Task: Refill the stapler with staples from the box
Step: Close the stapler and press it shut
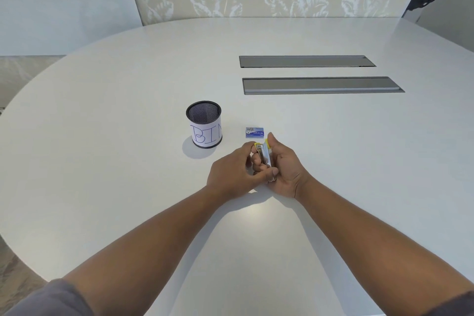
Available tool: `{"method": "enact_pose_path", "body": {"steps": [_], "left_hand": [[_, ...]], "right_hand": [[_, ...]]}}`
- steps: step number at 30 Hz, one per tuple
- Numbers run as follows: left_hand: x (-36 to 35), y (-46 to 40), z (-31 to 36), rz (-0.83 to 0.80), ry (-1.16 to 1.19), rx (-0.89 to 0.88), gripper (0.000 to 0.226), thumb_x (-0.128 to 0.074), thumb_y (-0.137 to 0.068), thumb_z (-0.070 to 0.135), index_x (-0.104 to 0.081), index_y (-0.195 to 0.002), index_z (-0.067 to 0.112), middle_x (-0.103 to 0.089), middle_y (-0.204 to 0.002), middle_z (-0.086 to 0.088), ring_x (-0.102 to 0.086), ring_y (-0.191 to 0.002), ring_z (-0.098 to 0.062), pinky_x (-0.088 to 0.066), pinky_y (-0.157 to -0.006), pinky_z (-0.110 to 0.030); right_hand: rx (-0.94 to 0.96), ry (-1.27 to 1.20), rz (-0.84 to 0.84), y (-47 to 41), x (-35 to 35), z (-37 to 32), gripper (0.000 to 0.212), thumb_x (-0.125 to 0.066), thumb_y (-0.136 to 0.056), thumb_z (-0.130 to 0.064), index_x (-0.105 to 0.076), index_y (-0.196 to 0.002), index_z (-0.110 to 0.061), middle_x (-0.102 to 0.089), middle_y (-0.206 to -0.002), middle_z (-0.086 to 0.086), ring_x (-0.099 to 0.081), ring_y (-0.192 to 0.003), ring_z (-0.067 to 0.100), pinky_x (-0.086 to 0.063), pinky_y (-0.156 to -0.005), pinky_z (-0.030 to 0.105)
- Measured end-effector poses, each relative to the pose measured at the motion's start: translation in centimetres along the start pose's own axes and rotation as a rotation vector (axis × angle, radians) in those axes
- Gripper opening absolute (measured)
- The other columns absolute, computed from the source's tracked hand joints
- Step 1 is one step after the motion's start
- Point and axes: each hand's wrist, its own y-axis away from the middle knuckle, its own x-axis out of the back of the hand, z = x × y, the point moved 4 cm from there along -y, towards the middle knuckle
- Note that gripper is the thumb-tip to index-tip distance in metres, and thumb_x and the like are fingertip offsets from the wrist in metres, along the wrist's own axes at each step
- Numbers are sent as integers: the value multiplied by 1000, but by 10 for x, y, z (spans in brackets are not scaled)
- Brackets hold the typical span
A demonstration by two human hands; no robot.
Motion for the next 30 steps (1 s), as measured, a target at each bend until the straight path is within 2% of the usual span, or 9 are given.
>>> {"method": "enact_pose_path", "body": {"steps": [4,8,13,18,21,23,26,28,30], "left_hand": [[-1,-1,1,-11,10,-10,61,-52,-65,94,-41,-98,43,-62,-79,19,-60,-71,1,-49,-63,-29],[-2,-1,0,-5,13,-12,63,-53,-66,93,-41,-100,42,-63,-81,18,-62,-73,-1,-53,-67,-32],[0,1,2,-35,18,0,86,-49,-60,99,-36,-130,52,-63,-87,20,-62,-78,-3,-50,-70,-28],[4,2,-2,-42,132,57,73,-61,-60,92,-44,-121,55,-65,-91,33,-60,-78,14,-43,-68,-19],[2,2,-6,-54,145,105,65,-65,-60,88,-51,-112,51,-68,-84,31,-63,-80,9,-48,-71,-23],[1,2,-6,-52,113,113,57,-63,-62,87,-55,-98,42,-68,-81,26,-63,-79,6,-49,-69,-26],[0,1,-5,-44,81,88,54,-60,-67,85,-55,-84,34,-65,-79,21,-60,-76,4,-42,-62,-26],[-1,2,-5,-42,63,64,51,-59,-69,83,-52,-80,34,-63,-78,19,-58,-76,5,-41,-62,-26],[-1,3,-4,-43,54,46,46,-58,-70,81,-50,-78,37,-61,-78,18,-57,-76,5,-42,-62,-26]], "right_hand": [[2,48,12,-1,1,1,51,-61,-91,-59,-67,-80,-10,-53,-66,4,-44,-46,10,-34,-42,16],[5,17,13,0,1,0,52,-60,-92,-58,-67,-82,-8,-55,-64,5,-50,-47,12,-42,-43,19],[-1,16,12,3,-1,-1,50,-60,-94,-57,-65,-84,-8,-52,-63,5,-52,-47,12,-44,-42,20],[54,-35,43,0,-1,0,50,-61,-91,-55,-67,-92,-5,-60,-73,9,-54,-59,18,-47,-57,26],[76,-68,57,2,-1,1,46,-61,-92,-50,-69,-97,-5,-66,-82,12,-61,-67,23,-50,-68,32],[94,-111,70,3,-1,1,43,-63,-91,-45,-65,-104,-4,-68,-84,17,-65,-68,29,-57,-67,34],[121,-70,84,5,0,0,48,-62,-92,-44,-61,-115,-3,-67,-81,18,-63,-67,29,-57,-68,34],[124,-41,100,5,0,1,50,-60,-94,-46,-59,-120,-3,-63,-78,15,-59,-65,25,-55,-67,33],[120,-31,122,5,0,1,48,-59,-96,-48,-60,-114,-3,-59,-75,11,-54,-62,21,-52,-64,29]]}}
